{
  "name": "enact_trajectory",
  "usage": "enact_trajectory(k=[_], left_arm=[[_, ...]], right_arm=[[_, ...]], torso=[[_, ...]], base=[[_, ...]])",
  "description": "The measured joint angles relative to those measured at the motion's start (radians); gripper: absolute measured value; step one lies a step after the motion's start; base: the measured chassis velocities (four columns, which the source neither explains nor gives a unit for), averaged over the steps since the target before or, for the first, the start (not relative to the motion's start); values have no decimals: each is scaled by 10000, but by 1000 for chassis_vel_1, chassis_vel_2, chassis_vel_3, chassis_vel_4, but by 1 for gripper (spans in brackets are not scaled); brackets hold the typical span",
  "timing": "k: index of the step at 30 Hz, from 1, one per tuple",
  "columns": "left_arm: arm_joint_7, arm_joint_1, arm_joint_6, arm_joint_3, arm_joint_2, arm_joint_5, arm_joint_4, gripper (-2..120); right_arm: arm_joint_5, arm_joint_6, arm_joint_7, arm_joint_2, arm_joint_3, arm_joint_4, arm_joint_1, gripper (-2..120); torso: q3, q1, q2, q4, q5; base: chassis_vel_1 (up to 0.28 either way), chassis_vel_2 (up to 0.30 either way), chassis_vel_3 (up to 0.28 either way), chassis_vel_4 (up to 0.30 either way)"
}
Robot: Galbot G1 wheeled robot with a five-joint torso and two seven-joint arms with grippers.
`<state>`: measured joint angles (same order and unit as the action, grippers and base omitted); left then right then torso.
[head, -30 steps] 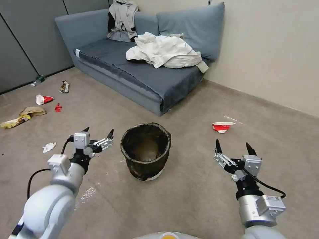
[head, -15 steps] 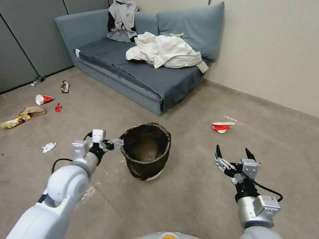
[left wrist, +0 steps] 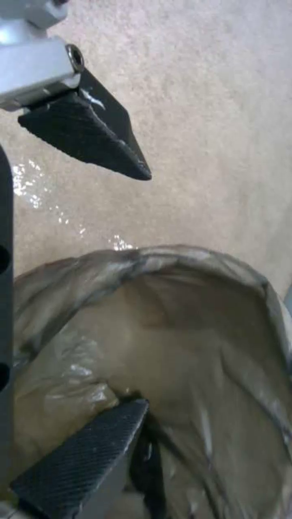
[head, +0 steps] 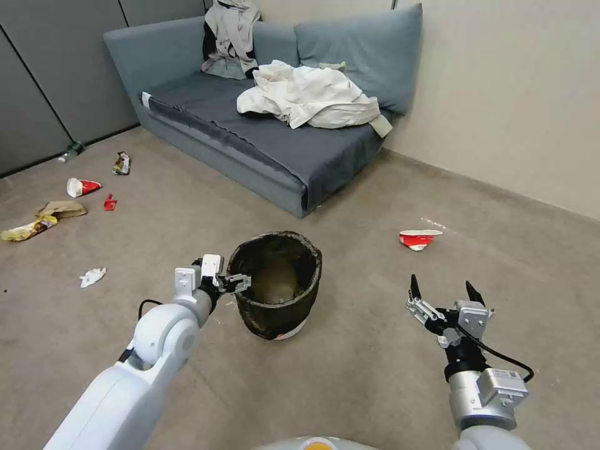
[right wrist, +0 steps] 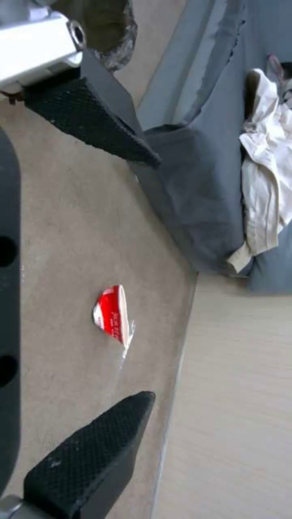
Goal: Pick up the trash can from the floor.
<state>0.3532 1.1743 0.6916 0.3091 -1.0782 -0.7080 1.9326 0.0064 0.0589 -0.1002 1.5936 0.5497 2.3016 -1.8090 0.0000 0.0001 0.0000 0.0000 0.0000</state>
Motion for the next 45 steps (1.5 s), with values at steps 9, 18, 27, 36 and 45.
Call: enact_trajectory(k=[9,18,27,36,45], left_arm=[[102,-512,302,-232,-127,-250,-704,100],[145,-654,435,-317,-260,-589,-965,100],[365,-667,431,-335,-344,-903,-1001,81],[671,-682,426,-361,-418,-1217,-1039,52],[777,-701,424,-395,-439,-1309,-1063,20]], right_arm=[[2,-10,-21,1,-27,-100,27,100],[22,-14,-25,1,-24,-122,34,100],[23,-41,-38,0,-38,-123,30,100],[24,-63,-50,0,-44,-114,25,100],[25,-108,-69,0,-33,-82,13,100]], torso=[[0,-1,0,0,0],[0,-1,0,0,0],[0,-1,0,0,-1],[0,-1,0,0,0],[0,0,0,0,0]], base=[[0,0,0,0],[0,0,0,0],[0,0,0,0],[0,0,0,0],[0,0,0,0]])
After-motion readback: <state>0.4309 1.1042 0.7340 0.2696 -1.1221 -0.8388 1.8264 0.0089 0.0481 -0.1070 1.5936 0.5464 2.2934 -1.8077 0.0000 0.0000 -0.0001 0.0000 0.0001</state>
